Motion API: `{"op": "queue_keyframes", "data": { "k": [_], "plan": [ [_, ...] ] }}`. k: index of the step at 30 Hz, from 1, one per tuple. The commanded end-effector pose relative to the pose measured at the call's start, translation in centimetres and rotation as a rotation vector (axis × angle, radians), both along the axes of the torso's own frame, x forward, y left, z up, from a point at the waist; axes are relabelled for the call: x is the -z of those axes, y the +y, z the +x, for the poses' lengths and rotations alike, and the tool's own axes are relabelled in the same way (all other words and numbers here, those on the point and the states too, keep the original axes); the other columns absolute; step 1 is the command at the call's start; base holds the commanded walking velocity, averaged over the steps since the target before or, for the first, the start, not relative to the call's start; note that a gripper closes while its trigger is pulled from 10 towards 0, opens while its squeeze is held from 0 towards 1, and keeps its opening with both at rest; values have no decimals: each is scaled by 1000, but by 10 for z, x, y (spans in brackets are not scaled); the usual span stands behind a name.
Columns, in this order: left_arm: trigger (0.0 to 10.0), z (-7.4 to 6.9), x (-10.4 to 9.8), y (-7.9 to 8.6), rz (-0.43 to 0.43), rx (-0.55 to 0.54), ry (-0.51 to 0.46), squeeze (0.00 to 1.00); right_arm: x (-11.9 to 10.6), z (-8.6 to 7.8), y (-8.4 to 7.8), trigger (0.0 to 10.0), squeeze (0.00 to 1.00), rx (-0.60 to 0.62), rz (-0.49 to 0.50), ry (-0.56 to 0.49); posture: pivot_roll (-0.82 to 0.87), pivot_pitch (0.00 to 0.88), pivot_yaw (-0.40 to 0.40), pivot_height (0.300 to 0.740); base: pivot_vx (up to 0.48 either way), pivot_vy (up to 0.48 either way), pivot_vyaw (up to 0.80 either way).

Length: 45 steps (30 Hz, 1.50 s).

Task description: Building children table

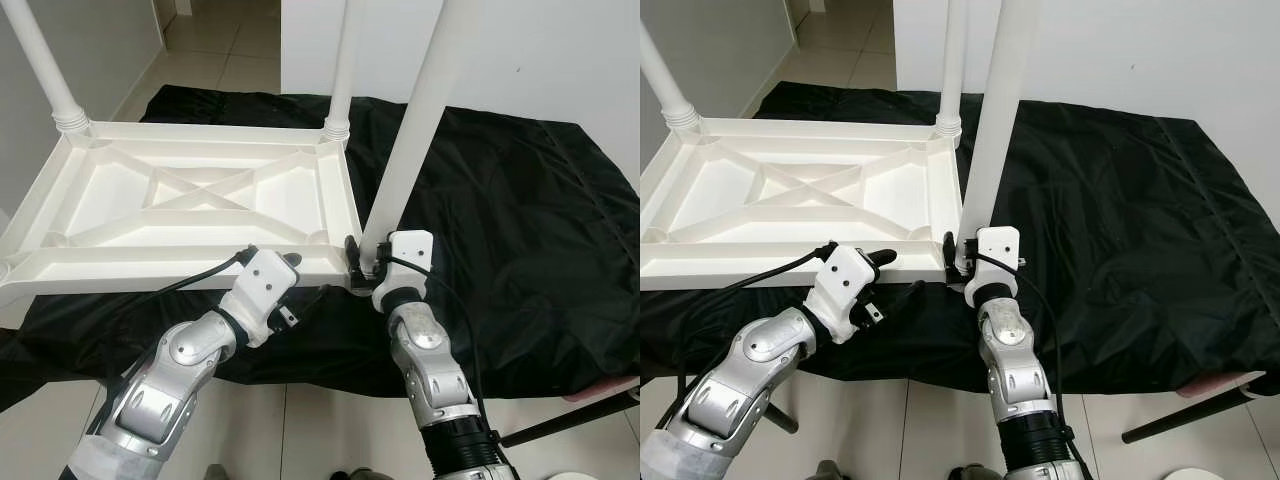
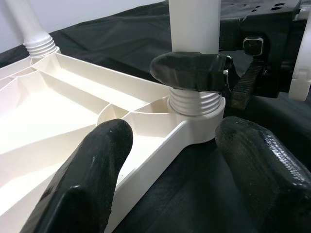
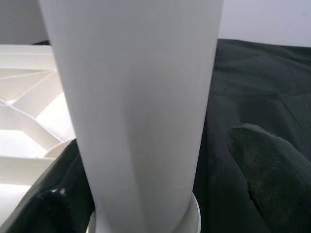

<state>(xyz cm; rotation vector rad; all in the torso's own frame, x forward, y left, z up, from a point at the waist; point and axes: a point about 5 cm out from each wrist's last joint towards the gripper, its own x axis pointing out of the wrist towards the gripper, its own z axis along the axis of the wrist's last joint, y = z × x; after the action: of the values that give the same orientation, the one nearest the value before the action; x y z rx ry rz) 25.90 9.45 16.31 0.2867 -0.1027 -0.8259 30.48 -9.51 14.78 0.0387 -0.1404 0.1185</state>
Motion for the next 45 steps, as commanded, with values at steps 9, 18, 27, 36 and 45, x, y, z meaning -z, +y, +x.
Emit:
{"op": "queue_keyframes", "data": {
  "k": [9, 18, 27, 36, 45],
  "plan": [
    [10000, -15, 9, -13, -40, 81, 74, 0, 1, 10, -13, 10000, 0, -186, -34, 19, -39, 64, -44, 740, 0, 0, 0],
    [10000, -19, 7, -21, -83, 109, 95, 0, -6, 14, -4, 10000, 0, -423, -102, -36, -28, 69, -51, 740, 0, 0, 0],
    [10000, -13, 2, -9, -66, 73, 71, 0, -12, 22, -11, 10000, 0, -549, -153, -49, -11, 71, -61, 740, 0, 0, 0],
    [10000, -12, -2, -7, -73, 51, 57, 0, -9, 31, -21, 10000, 0, -657, -226, -27, 3, 79, -67, 740, 0, 0, 0],
    [10000, -13, -2, -6, -66, 51, 57, 0, -4, 33, -30, 0, 0, -706, -239, -2, 6, 85, -66, 740, 0, 0, 0]
  ]
}}
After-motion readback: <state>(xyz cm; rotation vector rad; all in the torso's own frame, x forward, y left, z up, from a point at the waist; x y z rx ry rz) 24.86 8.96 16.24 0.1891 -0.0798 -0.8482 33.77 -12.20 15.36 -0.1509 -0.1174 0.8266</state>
